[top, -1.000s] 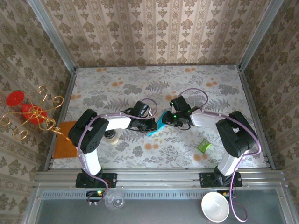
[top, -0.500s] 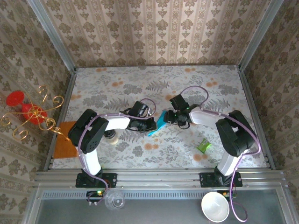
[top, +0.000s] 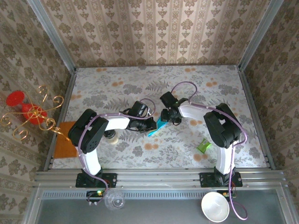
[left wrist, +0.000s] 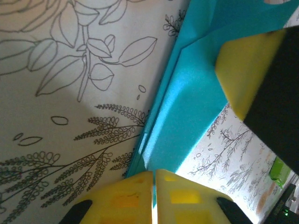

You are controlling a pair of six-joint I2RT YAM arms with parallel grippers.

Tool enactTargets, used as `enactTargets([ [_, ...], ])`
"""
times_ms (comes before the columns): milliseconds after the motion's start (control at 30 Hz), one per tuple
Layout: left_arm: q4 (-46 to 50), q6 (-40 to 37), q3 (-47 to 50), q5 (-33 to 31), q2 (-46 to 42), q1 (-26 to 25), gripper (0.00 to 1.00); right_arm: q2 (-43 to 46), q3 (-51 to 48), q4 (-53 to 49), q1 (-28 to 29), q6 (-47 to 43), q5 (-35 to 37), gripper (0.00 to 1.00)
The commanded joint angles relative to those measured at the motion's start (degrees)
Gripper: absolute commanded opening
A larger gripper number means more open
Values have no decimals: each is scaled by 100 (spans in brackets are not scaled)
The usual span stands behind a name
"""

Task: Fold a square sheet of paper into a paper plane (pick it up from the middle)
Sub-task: Fold the wing for the fifth time at the center of the table.

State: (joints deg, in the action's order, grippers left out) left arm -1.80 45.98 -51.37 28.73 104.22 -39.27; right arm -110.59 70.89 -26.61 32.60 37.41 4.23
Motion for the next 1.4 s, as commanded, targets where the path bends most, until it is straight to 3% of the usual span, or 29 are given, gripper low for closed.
enactTargets([
  [0, -164, 53, 86, 135, -311, 42, 14, -501, 50, -613, 44, -60, 418, 57],
  [400, -314, 96, -205, 277, 64, 64, 16, -798, 149, -701, 54, 30, 365, 62],
  [767, -123, 232, -50, -205, 166, 156, 11, -660, 7, -538, -46, 67, 87, 63],
  [900, -158, 405, 81, -236, 245, 204, 9, -230, -99, -441, -163, -7, -225, 63],
  [1167, -99, 562, 176, -333, 308, 226, 7, 1352, -1055, 926, -346, 39, -1198, 64],
  [1367, -98, 597, 215, -368, 309, 236, 6, 1560, -1681, 2134, -351, 295, -2331, 49],
])
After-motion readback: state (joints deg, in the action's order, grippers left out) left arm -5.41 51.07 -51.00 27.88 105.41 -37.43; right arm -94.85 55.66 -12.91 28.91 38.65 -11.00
